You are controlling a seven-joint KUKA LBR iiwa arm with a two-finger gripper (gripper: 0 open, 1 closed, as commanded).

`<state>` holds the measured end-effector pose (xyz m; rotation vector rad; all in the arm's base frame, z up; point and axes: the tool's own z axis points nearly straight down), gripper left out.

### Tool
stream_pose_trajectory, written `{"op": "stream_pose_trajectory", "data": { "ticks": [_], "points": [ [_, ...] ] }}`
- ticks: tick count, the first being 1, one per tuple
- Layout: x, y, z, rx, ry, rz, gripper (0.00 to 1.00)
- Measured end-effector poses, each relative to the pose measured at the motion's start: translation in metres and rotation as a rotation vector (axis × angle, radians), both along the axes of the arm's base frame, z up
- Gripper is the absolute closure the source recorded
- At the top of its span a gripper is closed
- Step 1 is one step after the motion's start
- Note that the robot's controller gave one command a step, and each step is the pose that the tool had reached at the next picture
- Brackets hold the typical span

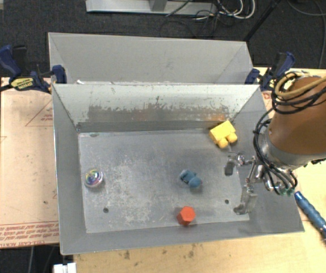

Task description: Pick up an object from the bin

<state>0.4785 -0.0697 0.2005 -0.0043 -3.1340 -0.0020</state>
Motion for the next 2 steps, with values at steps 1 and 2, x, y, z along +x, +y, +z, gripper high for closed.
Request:
{"op": "stream_pose_trajectory", "data": {
  "ticks": [1,2],
  "points": [
    [0.060,0.051,-0.135,0.001,-0.004,-0.075,0.00],
    [0.072,0.042,-0.100,-0.001,-0.012,-0.201,0.00]
  ]
}}
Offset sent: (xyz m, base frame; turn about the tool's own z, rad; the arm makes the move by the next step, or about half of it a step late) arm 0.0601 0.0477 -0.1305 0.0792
